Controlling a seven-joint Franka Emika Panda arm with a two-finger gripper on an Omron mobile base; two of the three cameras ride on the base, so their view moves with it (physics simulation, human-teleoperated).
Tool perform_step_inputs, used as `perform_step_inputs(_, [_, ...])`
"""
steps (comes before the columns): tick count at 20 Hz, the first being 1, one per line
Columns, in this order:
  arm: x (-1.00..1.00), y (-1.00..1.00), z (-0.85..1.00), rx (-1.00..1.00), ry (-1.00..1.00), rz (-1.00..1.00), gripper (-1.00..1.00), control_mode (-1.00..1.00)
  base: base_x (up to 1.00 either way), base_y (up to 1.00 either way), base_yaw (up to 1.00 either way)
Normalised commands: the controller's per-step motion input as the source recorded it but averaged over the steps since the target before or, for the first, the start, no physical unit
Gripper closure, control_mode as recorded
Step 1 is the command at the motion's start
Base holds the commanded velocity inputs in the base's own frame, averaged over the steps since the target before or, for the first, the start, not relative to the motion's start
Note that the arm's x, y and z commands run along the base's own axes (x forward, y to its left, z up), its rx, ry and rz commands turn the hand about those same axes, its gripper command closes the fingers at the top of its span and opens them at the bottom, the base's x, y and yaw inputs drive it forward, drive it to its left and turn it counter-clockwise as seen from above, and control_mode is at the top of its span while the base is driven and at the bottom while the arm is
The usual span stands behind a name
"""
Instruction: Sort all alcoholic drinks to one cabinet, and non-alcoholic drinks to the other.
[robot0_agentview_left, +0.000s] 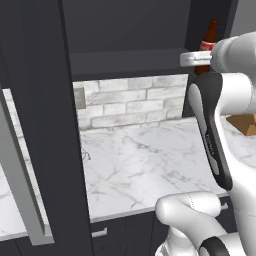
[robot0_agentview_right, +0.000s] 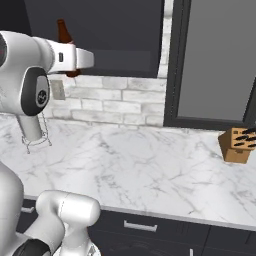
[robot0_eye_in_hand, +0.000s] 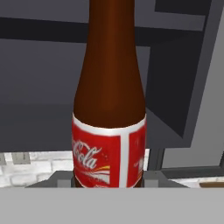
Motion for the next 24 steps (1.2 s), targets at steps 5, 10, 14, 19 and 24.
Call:
perform_step_inputs(5, [0.26, 0.0, -0.1, 0.0, 0.0, 0.0, 1.0, -1.0, 0.0, 0.0, 0.0])
perform_step_inputs(10, [0.25, 0.0, -0.11, 0.0, 0.0, 0.0, 1.0, -1.0, 0.0, 0.0, 0.0])
perform_step_inputs(14, [0.26, 0.0, -0.11, 0.0, 0.0, 0.0, 1.0, -1.0, 0.0, 0.0, 0.0])
perform_step_inputs(19, [0.27, 0.0, -0.1, 0.0, 0.0, 0.0, 1.0, -1.0, 0.0, 0.0, 0.0])
perform_step_inputs(24, [0.27, 0.0, -0.05, 0.0, 0.0, 0.0, 1.0, -1.0, 0.0, 0.0, 0.0])
